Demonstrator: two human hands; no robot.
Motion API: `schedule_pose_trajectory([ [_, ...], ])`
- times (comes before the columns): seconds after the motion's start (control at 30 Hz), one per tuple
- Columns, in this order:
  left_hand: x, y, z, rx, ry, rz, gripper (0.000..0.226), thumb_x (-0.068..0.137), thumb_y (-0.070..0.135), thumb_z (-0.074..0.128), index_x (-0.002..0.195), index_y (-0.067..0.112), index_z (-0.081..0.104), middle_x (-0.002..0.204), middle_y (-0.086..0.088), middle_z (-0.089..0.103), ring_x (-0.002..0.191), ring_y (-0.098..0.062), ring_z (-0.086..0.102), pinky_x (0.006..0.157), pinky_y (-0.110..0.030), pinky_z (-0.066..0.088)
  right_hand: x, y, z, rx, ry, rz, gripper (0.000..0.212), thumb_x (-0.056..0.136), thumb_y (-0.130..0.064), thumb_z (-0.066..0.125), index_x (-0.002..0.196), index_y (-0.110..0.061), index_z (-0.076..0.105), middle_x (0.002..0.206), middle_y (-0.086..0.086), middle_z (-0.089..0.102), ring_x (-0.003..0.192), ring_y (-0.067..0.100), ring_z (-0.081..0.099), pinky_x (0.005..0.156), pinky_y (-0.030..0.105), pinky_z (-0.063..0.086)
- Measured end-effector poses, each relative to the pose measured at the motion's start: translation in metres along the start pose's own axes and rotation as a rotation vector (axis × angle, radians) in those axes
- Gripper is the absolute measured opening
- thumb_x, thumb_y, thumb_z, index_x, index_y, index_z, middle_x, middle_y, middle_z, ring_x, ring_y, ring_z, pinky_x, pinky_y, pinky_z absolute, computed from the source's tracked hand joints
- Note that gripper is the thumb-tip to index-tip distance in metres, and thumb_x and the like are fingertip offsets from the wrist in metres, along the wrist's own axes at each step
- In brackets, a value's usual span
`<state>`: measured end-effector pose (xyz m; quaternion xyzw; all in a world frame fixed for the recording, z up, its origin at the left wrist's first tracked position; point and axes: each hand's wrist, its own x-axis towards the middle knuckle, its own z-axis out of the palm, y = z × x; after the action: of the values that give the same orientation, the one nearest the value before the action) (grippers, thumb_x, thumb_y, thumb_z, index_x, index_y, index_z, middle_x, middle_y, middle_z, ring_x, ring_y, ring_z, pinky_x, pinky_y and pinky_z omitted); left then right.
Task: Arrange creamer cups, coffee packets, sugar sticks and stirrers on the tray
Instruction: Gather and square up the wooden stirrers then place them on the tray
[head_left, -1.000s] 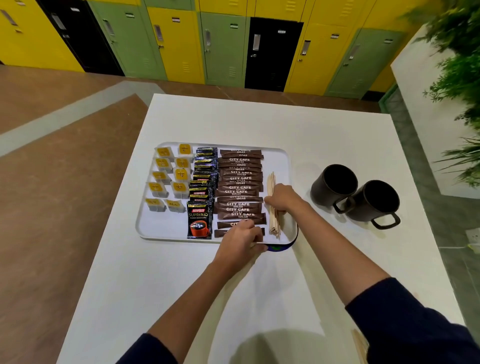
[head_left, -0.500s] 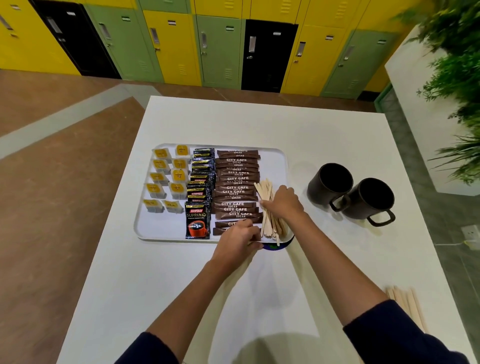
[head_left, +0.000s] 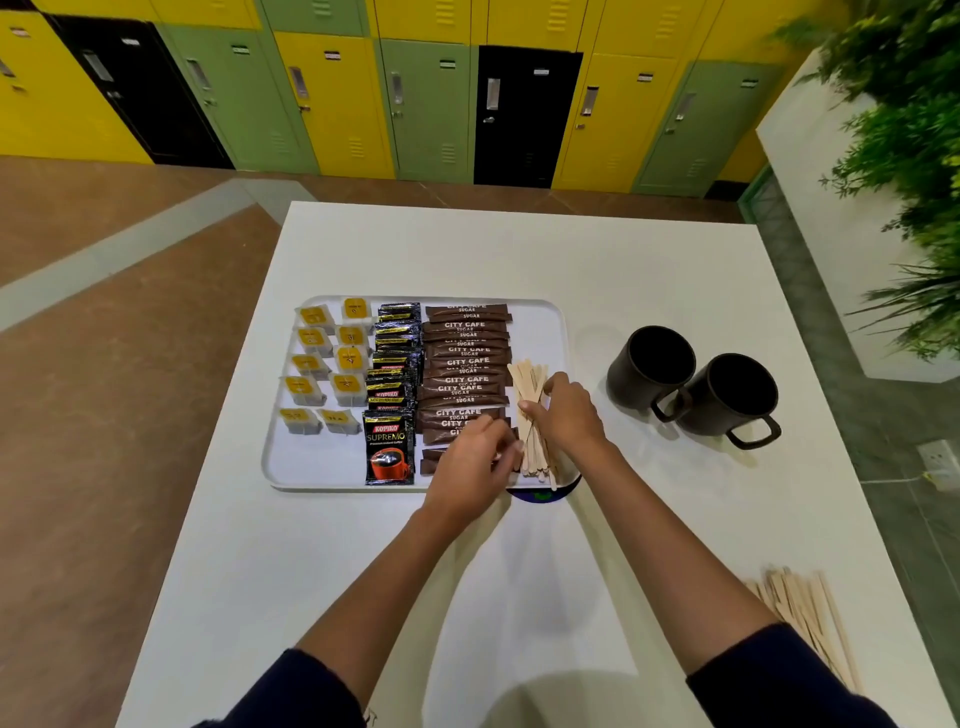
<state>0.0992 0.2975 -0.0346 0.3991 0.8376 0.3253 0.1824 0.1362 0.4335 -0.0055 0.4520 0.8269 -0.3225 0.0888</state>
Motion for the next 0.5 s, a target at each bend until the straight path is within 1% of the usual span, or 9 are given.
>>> schedule_pose_trajectory([
  [0.07,0.014,0.003,-0.001,-0.039,0.051,-0.038,0.014,0.094,0.015,0.049,0.101,0.008,0.058,0.099,-0.005,0.055,0.088,-0.018,0.053,0.078,-0.031,0.047,-0.002,0.004,-0.004,0.008,-0.029,-0.002,0.049,0.092,-0.034,0.058,0.131,-0.01,0.041,0.132,0.015,0.046,0.119,0.032,0.05,0.093,0.038,0.043],
  [0.17,0.034,0.009,0.001,-0.057,0.01,-0.113,0.03,0.093,0.004,0.045,0.123,0.005,0.05,0.119,-0.011,0.052,0.11,-0.022,0.049,0.092,-0.026,0.038,-0.007,0.01,-0.008,-0.022,-0.113,-0.003,0.055,0.091,-0.03,0.06,0.137,-0.013,0.037,0.135,0.014,0.039,0.121,0.031,0.048,0.097,0.037,0.041],
  [0.23,0.042,0.014,0.003,-0.08,-0.035,-0.136,0.04,0.091,0.0,0.043,0.131,0.003,0.043,0.127,-0.015,0.048,0.119,-0.026,0.044,0.095,-0.022,0.032,-0.01,0.012,-0.009,-0.032,-0.159,-0.014,0.057,0.091,-0.026,0.059,0.141,-0.015,0.033,0.136,0.014,0.035,0.122,0.032,0.048,0.098,0.037,0.041],
  [0.3,0.048,0.018,0.004,-0.102,-0.061,-0.147,0.045,0.09,-0.003,0.042,0.134,0.0,0.039,0.131,-0.018,0.044,0.123,-0.028,0.041,0.098,-0.021,0.029,-0.012,0.013,-0.008,-0.022,-0.172,-0.03,0.058,0.093,-0.021,0.057,0.144,-0.015,0.03,0.137,0.015,0.034,0.122,0.032,0.048,0.1,0.036,0.04],
  [0.37,0.052,0.022,0.005,-0.104,-0.082,-0.166,0.048,0.087,-0.005,0.043,0.135,-0.001,0.037,0.133,-0.018,0.042,0.126,-0.029,0.039,0.102,-0.025,0.03,-0.013,0.014,-0.007,-0.014,-0.165,-0.046,0.057,0.094,-0.018,0.055,0.145,-0.017,0.028,0.136,0.015,0.034,0.122,0.032,0.048,0.1,0.036,0.039],
  [0.5,0.056,0.026,0.01,-0.076,-0.104,-0.169,0.054,0.083,-0.007,0.051,0.134,-0.001,0.038,0.133,-0.019,0.042,0.125,-0.031,0.039,0.104,-0.031,0.03,-0.013,0.012,-0.005,-0.001,-0.157,-0.074,0.052,0.095,-0.018,0.053,0.142,-0.018,0.033,0.13,0.014,0.039,0.118,0.032,0.051,0.099,0.037,0.041],
])
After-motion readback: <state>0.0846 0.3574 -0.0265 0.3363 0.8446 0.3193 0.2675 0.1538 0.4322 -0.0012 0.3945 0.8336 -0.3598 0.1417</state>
